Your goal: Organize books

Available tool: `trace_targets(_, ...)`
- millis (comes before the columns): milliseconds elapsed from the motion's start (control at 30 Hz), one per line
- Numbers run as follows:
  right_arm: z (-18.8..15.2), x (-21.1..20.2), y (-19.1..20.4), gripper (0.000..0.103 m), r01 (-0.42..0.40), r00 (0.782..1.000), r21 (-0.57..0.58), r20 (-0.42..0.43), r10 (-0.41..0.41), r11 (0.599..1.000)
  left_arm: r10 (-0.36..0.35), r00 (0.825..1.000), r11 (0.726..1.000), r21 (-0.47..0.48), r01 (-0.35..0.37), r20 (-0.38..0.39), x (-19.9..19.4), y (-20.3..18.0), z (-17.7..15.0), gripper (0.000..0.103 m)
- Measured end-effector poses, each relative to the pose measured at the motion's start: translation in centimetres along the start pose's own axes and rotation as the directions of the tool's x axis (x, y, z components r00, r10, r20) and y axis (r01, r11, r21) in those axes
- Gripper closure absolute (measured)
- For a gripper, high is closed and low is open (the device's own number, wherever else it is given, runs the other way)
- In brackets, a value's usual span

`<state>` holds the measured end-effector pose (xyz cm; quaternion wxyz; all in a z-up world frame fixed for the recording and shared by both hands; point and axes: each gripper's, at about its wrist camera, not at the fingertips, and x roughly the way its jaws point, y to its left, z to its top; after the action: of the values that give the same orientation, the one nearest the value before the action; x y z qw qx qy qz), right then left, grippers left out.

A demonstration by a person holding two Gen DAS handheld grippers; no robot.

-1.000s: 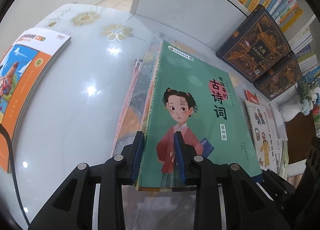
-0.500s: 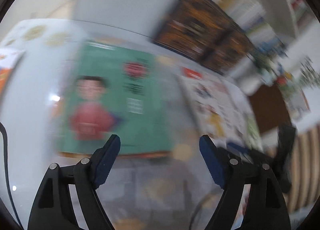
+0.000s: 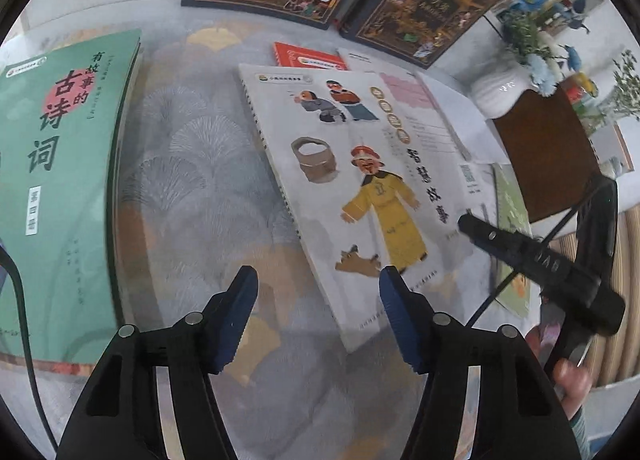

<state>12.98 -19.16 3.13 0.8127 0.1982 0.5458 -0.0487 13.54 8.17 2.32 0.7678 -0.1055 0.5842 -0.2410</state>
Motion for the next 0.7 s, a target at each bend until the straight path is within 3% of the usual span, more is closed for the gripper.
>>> trace_targets(200,-0.6,1.2,1.1,0.051,0.042,0.998,-0.012,0.053,-0.041,0.999,0.014,1.0,1.0,-0.021,-0.014,-0.014,1.8,-0.2,0.0,0.045)
trace_targets(267,-0.9,1.1,1.4,0.052,0.041,0.998,-0.028,0.056,-0.039,0.999,-0.035,0.999,0.999,-0.014,0.034,-0.034,2.0,-0.7,-0.1,0.045)
trace_targets(300,-0.9,1.3,1.4,0.052,-0.009,0.996,-0.04,0.089,0.013,0.999,-0.064,0.997,0.998,-0.009,0.064,-0.047,2.1,-1.0,-0.2,0.045)
trace_targets(333,-1.2,1.4,1.5,0.052,-0.04,0.997,-0.036,0.07,0.042,0.999,-0.077,0.995,0.997,0.006,0.077,-0.06,2.1,-1.6,-0.6,0.044)
trace_targets(433,-3.0,0.7,1.9,0.052,-0.015,0.998,-0.065,0.064,0.019,0.998,-0.016,0.998,0.994,0.111,0.022,-0.054,1.3,-3.2,-2.4,0.044)
trace_targets(533,-5.6,-0.6,1.3,0.052,-0.037,0.998,-0.087,0.047,0.042,0.996,-0.059,0.994,0.991,0.112,0.069,-0.093,0.4,-2.7,-4.9,0.044)
trace_targets(700,-12.0,-1.8,-0.1,0.052,-0.11,0.992,-0.116,-0.08,0.101,0.987,-0.105,0.982,0.986,0.111,0.124,-0.16,-1.1,-1.6,-11.0,0.044)
